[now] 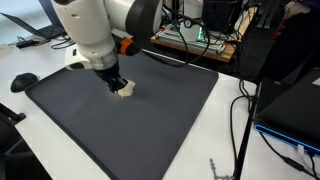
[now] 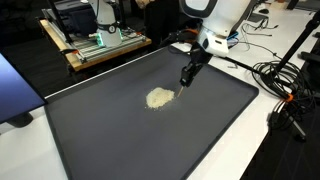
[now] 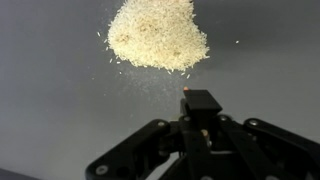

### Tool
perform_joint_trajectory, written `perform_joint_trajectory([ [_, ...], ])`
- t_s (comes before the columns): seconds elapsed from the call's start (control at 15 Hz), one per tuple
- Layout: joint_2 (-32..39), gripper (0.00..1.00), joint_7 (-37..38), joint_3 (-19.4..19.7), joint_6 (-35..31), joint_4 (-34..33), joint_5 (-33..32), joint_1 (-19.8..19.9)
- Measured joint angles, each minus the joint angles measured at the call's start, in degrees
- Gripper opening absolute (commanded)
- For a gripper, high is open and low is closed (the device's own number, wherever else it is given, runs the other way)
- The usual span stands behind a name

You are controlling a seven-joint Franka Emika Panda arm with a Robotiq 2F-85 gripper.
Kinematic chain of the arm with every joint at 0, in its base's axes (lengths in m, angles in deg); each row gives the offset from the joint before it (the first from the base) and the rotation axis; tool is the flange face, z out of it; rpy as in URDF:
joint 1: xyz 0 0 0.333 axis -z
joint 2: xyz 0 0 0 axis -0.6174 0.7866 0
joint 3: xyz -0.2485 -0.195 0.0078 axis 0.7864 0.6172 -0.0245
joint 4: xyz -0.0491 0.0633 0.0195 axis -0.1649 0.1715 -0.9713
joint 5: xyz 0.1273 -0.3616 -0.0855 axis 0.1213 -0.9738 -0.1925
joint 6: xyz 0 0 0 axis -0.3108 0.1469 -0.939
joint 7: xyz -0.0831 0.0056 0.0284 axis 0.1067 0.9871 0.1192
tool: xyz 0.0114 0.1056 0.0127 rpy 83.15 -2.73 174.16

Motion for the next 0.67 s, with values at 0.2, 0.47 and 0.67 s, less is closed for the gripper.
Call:
perform_joint_trajectory([
  [0.2, -0.66, 0.03, -5.13, -0.62, 0.0, 0.07, 5.63, 4.2],
  [0.47, -1.68, 0.03, -10.82, -1.23, 0.0, 0.53, 12.13, 9.27],
  [0.67, -2.64, 0.03, -15.45, -1.74, 0.0, 1.65, 16.71, 13.1],
])
